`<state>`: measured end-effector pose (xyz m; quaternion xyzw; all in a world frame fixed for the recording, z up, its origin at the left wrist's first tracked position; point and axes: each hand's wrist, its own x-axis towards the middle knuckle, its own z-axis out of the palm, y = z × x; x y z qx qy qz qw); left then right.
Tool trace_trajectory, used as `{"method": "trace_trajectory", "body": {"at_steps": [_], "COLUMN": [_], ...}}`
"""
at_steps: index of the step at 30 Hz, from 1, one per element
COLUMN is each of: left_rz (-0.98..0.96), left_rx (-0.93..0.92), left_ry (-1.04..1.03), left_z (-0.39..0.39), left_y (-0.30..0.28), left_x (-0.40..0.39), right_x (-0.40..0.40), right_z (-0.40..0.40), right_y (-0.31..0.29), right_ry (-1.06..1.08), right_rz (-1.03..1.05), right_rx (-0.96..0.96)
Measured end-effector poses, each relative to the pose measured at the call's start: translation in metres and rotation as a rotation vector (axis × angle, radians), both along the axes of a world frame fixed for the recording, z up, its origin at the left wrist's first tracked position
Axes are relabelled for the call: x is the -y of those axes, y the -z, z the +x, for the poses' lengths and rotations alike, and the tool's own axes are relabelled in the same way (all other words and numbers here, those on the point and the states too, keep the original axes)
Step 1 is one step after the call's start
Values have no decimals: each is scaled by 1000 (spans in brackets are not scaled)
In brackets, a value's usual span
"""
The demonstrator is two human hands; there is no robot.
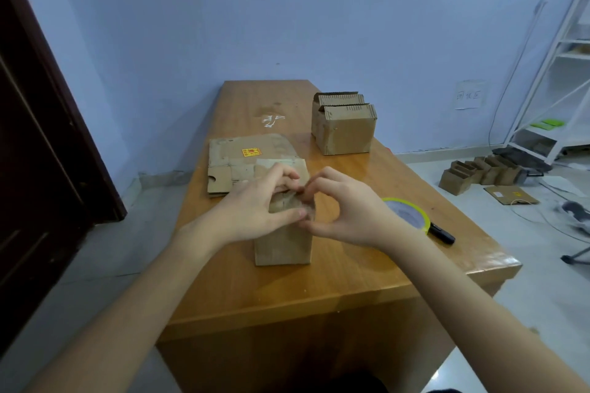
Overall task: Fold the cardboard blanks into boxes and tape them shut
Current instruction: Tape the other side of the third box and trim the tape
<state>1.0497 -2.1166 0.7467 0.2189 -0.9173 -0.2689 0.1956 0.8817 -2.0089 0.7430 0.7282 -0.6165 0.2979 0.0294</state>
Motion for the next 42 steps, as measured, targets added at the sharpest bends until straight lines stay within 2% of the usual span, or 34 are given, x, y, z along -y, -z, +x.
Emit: {"method": "trace_trajectory", "body": {"at_steps": [3,6,9,11,15,19,21,24,27,35,42], "left_rz": [-50,-31,-171,-208,-321,-373,-321,-58,-20,-63,-31], "left_rx": [33,54,-3,-88,-76,-168,-163,-86,-3,-37,-175], "left_ry": [33,120,118,85,7,-9,-8,67,124,85,5], "left_z": [1,11,23,33,44,46,52,66,72,68,63], "left_y": [-1,-2,0,-3,2,20,23,18,10,2,9], "left_x": [-1,6,16,21,18,11,14,19,23,27,20], "right_x": [0,0,-2,-4,-5,-3,-5,-6,-1,17,20], "right_z": [5,5,0,-4,-3,-1,-3,-10,-17,-22,-19], "right_y": [1,-5,-5,-3,3,4,1,-9,-19,-18,4], "right_ry": [34,34,7,-4,-37,-48,-86,-143,-176,-227,-279], "right_rz": [-29,37,64,53,18,28,132,309,362,195,68], "right_rx": [-132,-203,-181,-149,-113,-142,-173,-148,-103,-57,202]}}
